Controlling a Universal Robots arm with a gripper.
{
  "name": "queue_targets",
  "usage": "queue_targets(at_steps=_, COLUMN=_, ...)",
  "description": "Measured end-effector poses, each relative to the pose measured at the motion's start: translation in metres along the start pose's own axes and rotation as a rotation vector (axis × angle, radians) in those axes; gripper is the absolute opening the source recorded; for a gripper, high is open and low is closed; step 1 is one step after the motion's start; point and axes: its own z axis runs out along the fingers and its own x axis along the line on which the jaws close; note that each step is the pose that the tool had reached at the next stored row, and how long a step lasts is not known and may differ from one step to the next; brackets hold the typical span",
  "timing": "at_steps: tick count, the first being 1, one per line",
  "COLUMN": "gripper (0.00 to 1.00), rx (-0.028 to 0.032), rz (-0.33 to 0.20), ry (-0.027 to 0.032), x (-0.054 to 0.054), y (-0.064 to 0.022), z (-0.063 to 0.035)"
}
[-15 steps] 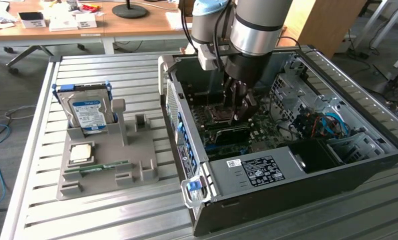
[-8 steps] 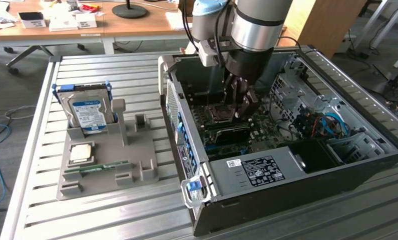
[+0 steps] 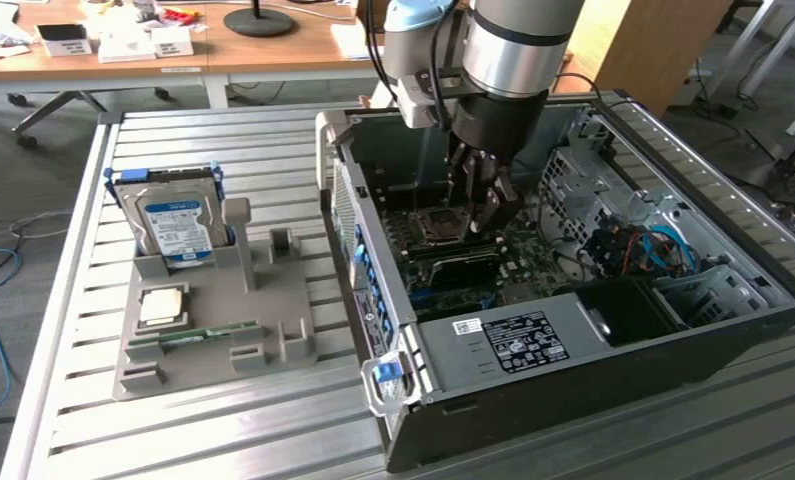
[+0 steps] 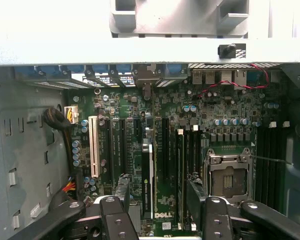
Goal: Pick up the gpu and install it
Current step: 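Press down on the gpu until it lock into place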
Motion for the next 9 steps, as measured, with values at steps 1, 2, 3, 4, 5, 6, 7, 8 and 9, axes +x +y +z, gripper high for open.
queue_targets(at_steps=1, gripper=0.58, rx=0.0000, rz=0.000, ry=0.0000, x=0.0000, y=0.0000, z=0.0000)
queue_targets(at_steps=2, gripper=0.58, rx=0.0000, rz=0.000, ry=0.0000, x=0.0000, y=0.0000, z=0.0000)
queue_targets(at_steps=3, gripper=0.58, rx=-0.0001, rz=0.000, ry=0.0000, x=0.0000, y=0.0000, z=0.0000)
queue_targets(at_steps=4, gripper=0.58, rx=0.0000, rz=0.000, ry=0.0000, x=0.0000, y=0.0000, z=0.0000)
queue_targets(at_steps=5, gripper=0.58, rx=0.0000, rz=0.000, ry=0.0000, x=0.0000, y=0.0000, z=0.0000)
queue_targets(at_steps=6, gripper=0.58, rx=0.0000, rz=0.000, ry=0.0000, x=0.0000, y=0.0000, z=0.0000)
queue_targets(at_steps=7, gripper=0.57, rx=0.0000, rz=0.000, ry=0.0000, x=0.0000, y=0.0000, z=0.0000)
queue_targets(at_steps=8, gripper=0.57, rx=0.0000, rz=0.000, ry=0.0000, x=0.0000, y=0.0000, z=0.0000)
queue_targets(at_steps=9, gripper=0.57, rx=0.0000, rz=0.000, ry=0.0000, x=0.0000, y=0.0000, z=0.0000)
